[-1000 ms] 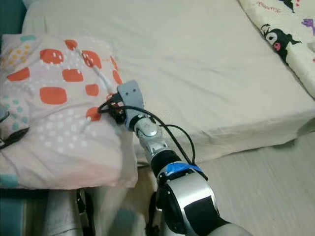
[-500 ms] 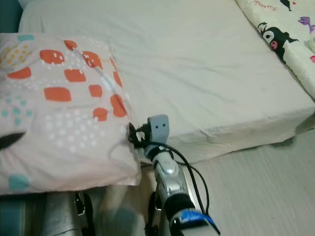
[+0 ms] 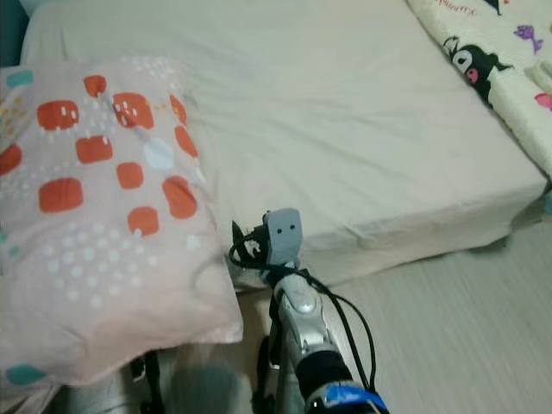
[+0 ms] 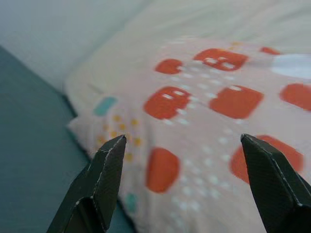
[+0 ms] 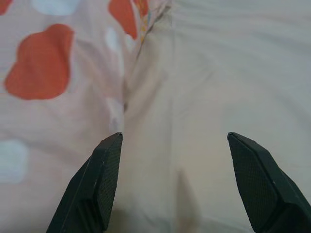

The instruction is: Clean up the room

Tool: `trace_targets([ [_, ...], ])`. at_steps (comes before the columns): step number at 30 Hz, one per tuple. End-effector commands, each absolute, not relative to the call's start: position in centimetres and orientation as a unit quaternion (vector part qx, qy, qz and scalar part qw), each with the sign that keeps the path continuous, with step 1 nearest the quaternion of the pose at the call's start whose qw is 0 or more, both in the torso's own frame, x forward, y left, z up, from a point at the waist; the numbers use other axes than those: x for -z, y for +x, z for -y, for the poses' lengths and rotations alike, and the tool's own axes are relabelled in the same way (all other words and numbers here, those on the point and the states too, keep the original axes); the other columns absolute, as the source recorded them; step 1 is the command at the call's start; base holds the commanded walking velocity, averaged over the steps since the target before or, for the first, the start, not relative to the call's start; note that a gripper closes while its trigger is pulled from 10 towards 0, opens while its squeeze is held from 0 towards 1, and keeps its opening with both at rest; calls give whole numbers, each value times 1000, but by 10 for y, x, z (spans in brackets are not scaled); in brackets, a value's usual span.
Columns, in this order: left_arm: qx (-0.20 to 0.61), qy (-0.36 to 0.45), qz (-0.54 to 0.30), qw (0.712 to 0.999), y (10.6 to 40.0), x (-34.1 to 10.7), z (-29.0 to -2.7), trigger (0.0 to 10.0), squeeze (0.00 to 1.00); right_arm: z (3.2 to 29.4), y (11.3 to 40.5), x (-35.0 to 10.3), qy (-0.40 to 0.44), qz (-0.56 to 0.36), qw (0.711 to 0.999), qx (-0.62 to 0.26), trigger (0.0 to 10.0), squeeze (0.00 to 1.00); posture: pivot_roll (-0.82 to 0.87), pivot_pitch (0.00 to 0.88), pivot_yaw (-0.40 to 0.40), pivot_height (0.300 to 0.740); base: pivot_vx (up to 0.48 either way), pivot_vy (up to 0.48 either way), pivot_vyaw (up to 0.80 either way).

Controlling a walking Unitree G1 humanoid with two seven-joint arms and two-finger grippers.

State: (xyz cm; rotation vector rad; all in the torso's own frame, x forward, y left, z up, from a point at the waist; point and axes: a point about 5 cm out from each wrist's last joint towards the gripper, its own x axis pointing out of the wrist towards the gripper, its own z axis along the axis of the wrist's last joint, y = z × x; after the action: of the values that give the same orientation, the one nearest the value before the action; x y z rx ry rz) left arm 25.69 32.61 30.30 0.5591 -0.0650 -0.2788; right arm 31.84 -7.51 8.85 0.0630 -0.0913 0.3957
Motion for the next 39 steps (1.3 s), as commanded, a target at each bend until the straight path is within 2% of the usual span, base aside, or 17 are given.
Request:
trace_targets([
  [1, 147, 253, 40, 955, 254, -304, -324, 10000, 0, 73, 313, -81, 35, 30, 979, -201, 10000, 0, 121, 227, -85, 539, 0, 0, 0],
  [4, 284, 192, -1, 939, 245, -287, -299, 10000, 0, 71, 311, -80, 33, 26, 977, -210, 10000, 0, 124, 220, -85, 539, 0, 0, 0],
  [5, 284, 192, -1, 939, 245, -287, -299, 10000, 0, 71, 311, -80, 33, 26, 977, -210, 10000, 0, 124, 220, -85, 539, 0, 0, 0],
  [8, 454, 230, -204, 836, 211, -238, -272, 10000, 0, 70, 309, -79, 24, 22, 975, -220, 10000, 0, 120, 218, -86, 539, 0, 0, 0],
  [9, 474, 244, -246, 810, 204, -227, -269, 10000, 0, 71, 308, -78, 22, 20, 975, -220, 10000, 0, 122, 215, -85, 539, 0, 0, 0],
  [12, 491, 270, -279, 780, 198, -214, -266, 10000, 0, 74, 308, -76, 18, 17, 976, -218, 10000, 0, 118, 219, -83, 539, 0, 0, 0],
  [13, 491, 272, -277, 780, 198, -210, -262, 8157, 0, 76, 308, -75, 15, 16, 976, -217, 10000, 0, 116, 220, -83, 539, 0, 0, 0],
  [15, 491, 272, -275, 781, 198, -208, -260, 8157, 0, 77, 308, -75, 13, 16, 976, -216, 10000, 0, 116, 220, -83, 539, 0, 0, 0],
  [16, 510, 221, -266, 788, 196, -207, -247, 0, 0, 80, 308, -74, 9, 14, 976, -215, 10000, 0, 110, 225, -82, 539, 0, 0, 0],
  [21, 537, 215, -262, 772, 188, -198, -226, 0, 0, 85, 304, -72, -11, 10, 973, -230, 10000, 0, 108, 229, -81, 539, 0, 0, 0],
  [26, 578, 206, -308, 727, 164, -171, -208, 0, 0, 93, 298, -66, -18, 1, 972, -233, 10000, 0, 94, 234, -80, 539, 0, 0, 0],
  [29, 578, 210, -310, 725, 162, -165, -205, 0, 0, 94, 298, -66, -19, 1, 973, -232, 10000, 0, 94, 234, -80, 539, 0, 0, 0],
  [31, 576, 212, -307, 728, 162, -156, -202, 0, 0, 94, 297, -65, -20, 0, 973, -230, 10000, 0, 93, 237, -82, 539, 0, 0, 0],
  [32, 545, 219, -301, 751, 169, -137, -197, 0, 0, 95, 296, -64, -21, -2, 973, -229, 10000, 0, 90, 238, -86, 539, 0, 0, 0],
  [33, 545, 219, -301, 751, 169, -137, -197, 0, 0, 95, 296, -64, -21, -2, 973, -229, 10000, 0, 90, 238, -86, 539, 0, 0, 0],
  [36, 474, 264, -260, 799, 194, -108, -193, 0, 0, 93, 295, -64, -21, -4, 972, -233, 10000, 0, 89, 240, -91, 539, 0, 0, 0],
  [39, 468, 264, -254, 805, 198, -99, -189, 0, 0, 91, 295, -65, -21, -2, 971, -237, 10000, 0, 82, 240, -91, 539, 0, 0, 0],
])
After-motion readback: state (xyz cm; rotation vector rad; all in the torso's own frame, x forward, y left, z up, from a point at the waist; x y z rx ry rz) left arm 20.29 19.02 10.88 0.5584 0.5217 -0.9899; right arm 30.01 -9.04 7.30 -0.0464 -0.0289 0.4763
